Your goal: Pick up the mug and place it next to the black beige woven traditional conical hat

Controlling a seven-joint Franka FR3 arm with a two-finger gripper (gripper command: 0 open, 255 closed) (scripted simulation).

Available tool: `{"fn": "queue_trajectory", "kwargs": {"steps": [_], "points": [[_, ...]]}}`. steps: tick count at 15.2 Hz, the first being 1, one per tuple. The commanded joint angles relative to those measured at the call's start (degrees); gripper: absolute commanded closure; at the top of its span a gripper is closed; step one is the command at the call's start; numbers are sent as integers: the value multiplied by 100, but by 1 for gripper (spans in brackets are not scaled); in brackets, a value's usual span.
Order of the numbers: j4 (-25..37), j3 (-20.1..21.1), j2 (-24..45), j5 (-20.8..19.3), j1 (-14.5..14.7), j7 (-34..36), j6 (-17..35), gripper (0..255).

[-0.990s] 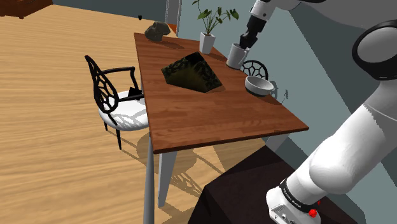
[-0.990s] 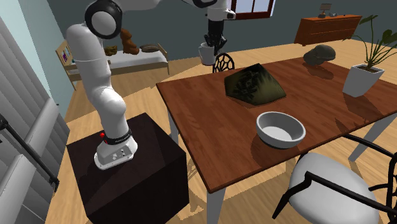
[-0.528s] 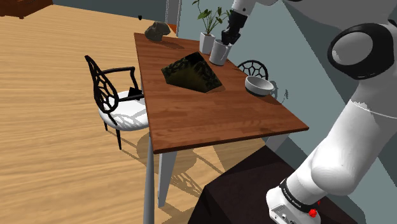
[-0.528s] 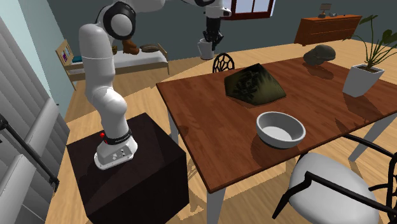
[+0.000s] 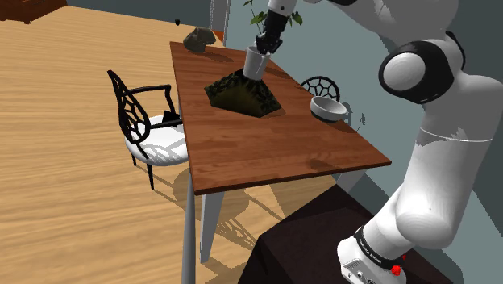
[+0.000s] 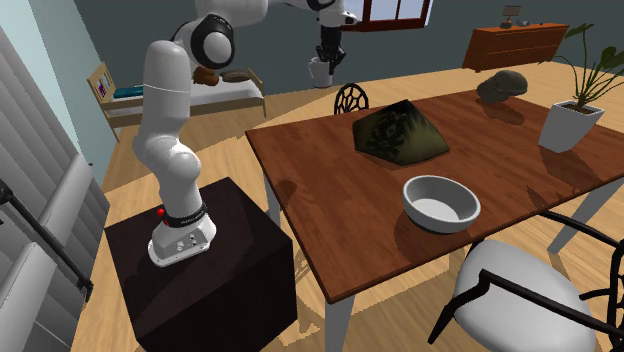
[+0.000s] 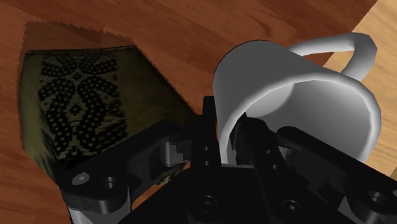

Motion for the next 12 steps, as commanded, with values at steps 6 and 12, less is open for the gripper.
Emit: {"fn": "queue_trajectory", "kwargs": {"steps": [6,12], "points": [[-745,12,-150,-36,83,-4,604,255],[-1351,18,-247,-50,125,-38,1113,255]]}}
